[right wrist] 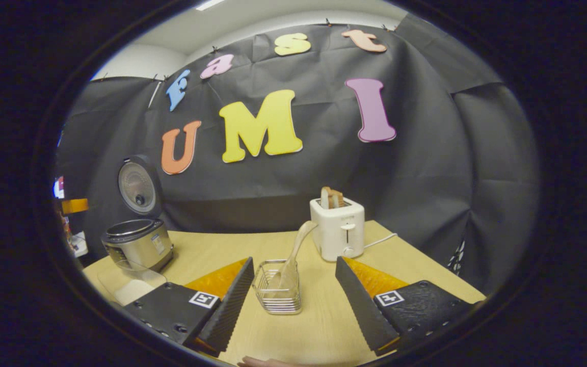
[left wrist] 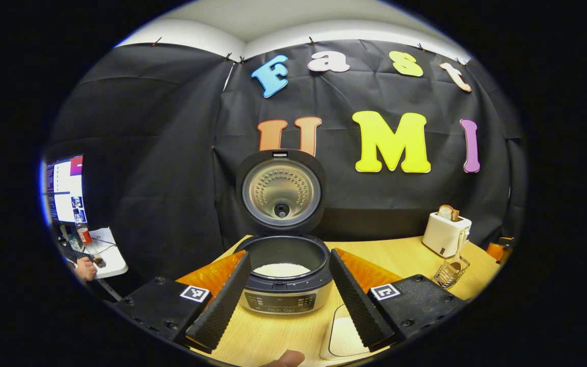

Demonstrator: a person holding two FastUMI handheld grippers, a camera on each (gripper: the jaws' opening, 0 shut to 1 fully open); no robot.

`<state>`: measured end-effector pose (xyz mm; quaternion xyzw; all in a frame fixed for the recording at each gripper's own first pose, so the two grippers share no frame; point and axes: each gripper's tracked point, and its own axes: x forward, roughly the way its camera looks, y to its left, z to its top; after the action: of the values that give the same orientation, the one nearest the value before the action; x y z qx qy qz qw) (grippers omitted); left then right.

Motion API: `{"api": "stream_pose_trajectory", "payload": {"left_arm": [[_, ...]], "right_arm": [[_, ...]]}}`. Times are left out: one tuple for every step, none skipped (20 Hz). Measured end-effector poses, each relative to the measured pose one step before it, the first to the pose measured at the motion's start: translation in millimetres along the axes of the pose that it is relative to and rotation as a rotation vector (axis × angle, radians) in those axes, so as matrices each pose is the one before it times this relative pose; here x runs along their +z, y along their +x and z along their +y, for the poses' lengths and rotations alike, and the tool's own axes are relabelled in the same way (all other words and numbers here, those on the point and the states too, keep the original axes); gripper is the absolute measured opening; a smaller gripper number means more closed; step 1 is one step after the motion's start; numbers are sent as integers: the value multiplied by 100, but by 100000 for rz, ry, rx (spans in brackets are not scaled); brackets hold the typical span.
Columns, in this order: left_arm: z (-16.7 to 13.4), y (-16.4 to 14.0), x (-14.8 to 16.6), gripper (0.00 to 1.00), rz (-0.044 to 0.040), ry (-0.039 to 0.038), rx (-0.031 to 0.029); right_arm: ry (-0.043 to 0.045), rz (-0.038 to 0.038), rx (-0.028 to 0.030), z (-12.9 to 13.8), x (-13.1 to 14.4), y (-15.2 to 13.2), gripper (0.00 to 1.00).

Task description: Close the left gripper, press the button to open the rice cooker; take a wooden spoon from the chopstick holder with the right hand, scoop a spoonful of rice and pour it into the rice cooker, then put the wooden spoon back into the chopstick holder.

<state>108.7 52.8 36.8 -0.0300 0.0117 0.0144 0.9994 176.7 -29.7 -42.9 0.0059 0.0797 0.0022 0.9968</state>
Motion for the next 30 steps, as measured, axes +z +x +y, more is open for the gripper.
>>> {"api": "stream_pose_trajectory", "payload": {"left_arm": [[110, -389, -133, 99, -1009, -405, 667], [-6, -513, -449, 99, 101, 680, 140], [-89, -438, -382, 99, 375, 1540, 202], [224, -514, -124, 99, -105, 1465, 1155], [233, -582, -21, 99, -939, 1487, 1422], [306, -551, 25, 99, -1815, 923, 1751], [343, -566, -47, 98, -1820, -227, 2039], [32, -606, -255, 98, -1311, -845, 728], [-190, -578, -711, 98, 649, -628, -556], [-230, -465, -722, 98, 859, -487, -923], [-147, -363, -555, 100, 1073, 698, -1351], [-31, -280, -451, 99, 575, 1130, -609], [191, -151, -234, 99, 297, 1411, 96], [35, -188, -254, 99, 108, 894, -401], [-227, -291, -437, 98, 238, -1087, -1481], [-519, -228, -287, 98, 492, -912, -2209], [-270, -101, 46, 98, -234, -684, -2069], [149, -286, 89, 98, 551, 210, -287], [728, -202, 368, 98, -965, 198, 1264], [351, -334, 455, 99, -1164, -70, 300], [-35, -278, 221, 98, -569, 313, -819], [230, -263, 405, 98, -1046, 430, 81], [560, -239, 414, 98, -1087, 505, 903], [468, -234, 237, 98, -156, 635, 931], [361, -304, 177, 98, -202, 211, 908], [359, -200, 249, 98, -413, -379, 585], [128, -247, 220, 98, -98, -1132, 76], [2, -344, 79, 98, 468, -1913, -269], [12, -318, 192, 98, 419, -2377, -446], [396, -293, 264, 98, 87, -1498, 309]], "right_arm": [[802, 1506, 1829, 142, 116, 1418, 95], [172, 1539, 1582, 132, -15, 1409, 92], [-468, 1454, 1010, -5, 196, 1420, 91], [-780, 1070, 266, -136, 187, 1295, 95], [-369, 587, -446, -357, 343, 1420, 91], [208, 2312, -2426, -772, -246, 1653, 95], [1034, 1431, -1837, -576, -133, 1617, 91], [1008, 3317, -1551, -229, -393, 1584, 91], [1368, 3685, -977, -312, -392, 1463, 96], [2542, 2615, 661, 0, -224, 1286, 95], [2412, 2206, 1668, 269, -33, 1155, 96], [1937, 1226, 2065, 325, 244, 885, 96], [1444, 841, 426, 186, 259, 800, 95], [2108, 1215, 614, -74, 294, 633, 87], [1940, 2992, 2160, 293, -116, 1074, 83], [690, 2193, 380, 6, -187, 624, 74], [-91, 857, 645, 54, -197, 431, 80], [298, -214, -943, -1, 99, 314, 72], [-430, 334, -2912, -573, -42, 34, 56], [233, 290, -814, -170, -33, -86, 40], [1508, 892, 1770, 677, -100, -430, 31], [901, 345, 417, 408, 161, -229, 21], [814, 682, -37, 123, -151, -545, 21], [-429, 414, -933, 116, 15, -701, 15], [-353, -578, -135, 277, 79, -779, 17], [-482, -267, -808, 330, -64, -740, 12], [-1753, -464, -713, 232, -242, -846, 13], [-2427, -541, -1206, 257, -52, -784, 13], [-3367, -818, -1351, 505, -72, -1036, 13], [-1792, -1299, -931, 488, 126, -987, 13]]}}
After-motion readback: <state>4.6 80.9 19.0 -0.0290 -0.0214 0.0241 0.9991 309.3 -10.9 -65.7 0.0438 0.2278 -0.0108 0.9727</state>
